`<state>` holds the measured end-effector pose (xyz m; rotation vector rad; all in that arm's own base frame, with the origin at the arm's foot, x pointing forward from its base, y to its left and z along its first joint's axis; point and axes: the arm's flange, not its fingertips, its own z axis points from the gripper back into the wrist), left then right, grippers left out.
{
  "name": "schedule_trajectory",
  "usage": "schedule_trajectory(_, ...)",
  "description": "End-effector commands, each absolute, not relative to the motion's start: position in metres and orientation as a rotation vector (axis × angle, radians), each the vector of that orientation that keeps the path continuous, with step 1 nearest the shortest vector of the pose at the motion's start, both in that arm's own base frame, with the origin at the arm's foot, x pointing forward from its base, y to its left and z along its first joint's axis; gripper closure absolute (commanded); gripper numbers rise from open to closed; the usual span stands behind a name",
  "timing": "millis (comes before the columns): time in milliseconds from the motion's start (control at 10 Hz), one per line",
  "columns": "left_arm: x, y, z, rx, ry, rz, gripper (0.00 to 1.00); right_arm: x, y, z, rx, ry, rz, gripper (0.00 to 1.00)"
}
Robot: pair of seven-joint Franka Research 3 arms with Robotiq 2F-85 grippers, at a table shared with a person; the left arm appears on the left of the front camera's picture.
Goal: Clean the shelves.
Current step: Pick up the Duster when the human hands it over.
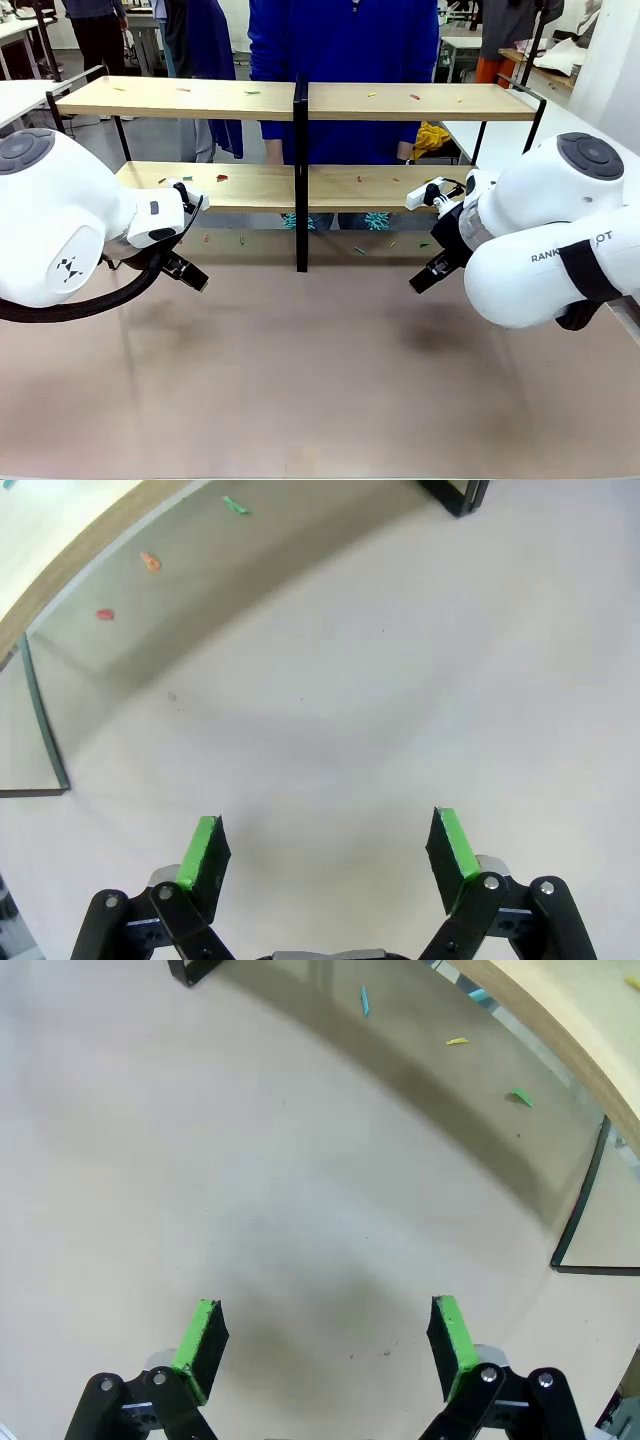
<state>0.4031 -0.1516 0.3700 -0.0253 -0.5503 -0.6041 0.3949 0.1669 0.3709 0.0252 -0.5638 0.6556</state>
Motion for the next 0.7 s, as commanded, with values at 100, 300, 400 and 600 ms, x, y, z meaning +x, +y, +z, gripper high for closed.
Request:
schedule_trajectory(100, 0.403, -0.152, 0.37, -0.025, -0.551, -0.605, 0.0, 0.395, 0.167, 0.371, 0.026, -0.564, 0.655, 0.0)
schedule_trajectory(300, 0.403, -0.152, 0.37, -0.025, -0.551, -0.605, 0.0, 0.395, 0.167, 0.371, 0.026, -0.564, 0.655, 0.0)
schedule_trajectory(400, 0.403, -0.152, 0.37, -0.025, -0.55, -0.604, 0.0, 0.395, 0.167, 0.371, 0.025, -0.564, 0.656, 0.0)
schedule_trajectory(600, 0.349, -0.136, 0.419, -0.05, -0.579, -0.638, 0.0, 0.354, 0.156, 0.42, 0.04, -0.555, 0.665, 0.0)
